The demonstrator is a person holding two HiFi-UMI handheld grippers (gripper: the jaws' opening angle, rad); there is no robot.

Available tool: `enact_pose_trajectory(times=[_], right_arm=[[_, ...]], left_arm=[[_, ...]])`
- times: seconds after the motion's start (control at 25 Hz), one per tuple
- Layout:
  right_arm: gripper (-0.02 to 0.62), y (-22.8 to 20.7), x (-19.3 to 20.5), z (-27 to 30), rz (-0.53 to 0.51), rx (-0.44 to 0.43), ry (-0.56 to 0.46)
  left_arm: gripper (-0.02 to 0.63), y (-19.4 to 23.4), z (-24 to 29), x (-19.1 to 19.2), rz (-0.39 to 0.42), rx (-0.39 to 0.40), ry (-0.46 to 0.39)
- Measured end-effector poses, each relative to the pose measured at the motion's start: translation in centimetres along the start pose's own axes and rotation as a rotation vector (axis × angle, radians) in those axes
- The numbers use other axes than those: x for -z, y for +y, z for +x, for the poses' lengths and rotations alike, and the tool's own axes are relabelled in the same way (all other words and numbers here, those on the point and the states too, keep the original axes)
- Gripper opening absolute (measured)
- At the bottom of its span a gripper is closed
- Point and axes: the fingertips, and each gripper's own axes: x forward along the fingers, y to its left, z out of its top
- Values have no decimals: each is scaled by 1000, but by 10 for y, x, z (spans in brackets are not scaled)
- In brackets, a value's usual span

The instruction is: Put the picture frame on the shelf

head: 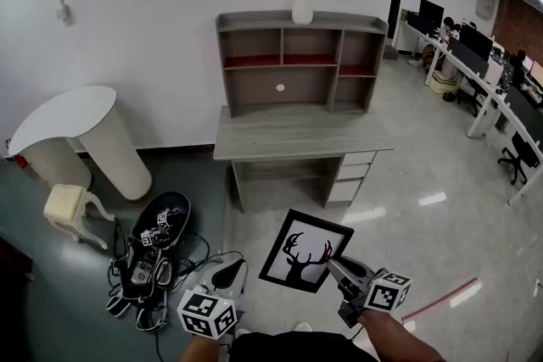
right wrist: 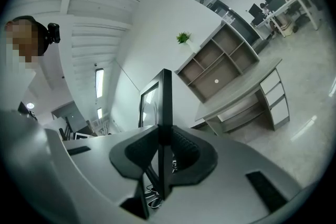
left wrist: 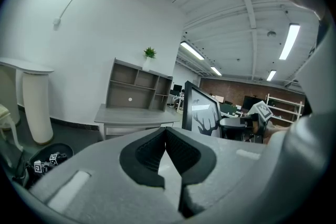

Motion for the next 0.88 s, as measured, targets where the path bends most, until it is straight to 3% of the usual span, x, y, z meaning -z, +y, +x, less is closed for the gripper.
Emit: enact_pose_trajectory(times=[0.64,0.88], right_arm=[[83,-63,-5,-50,31,20,55],[83,-77,-12,-42,62,23,38]], left_arm=[[9,-64,39,31,8,-1,63],[9,-63,58,24,15,6,73]])
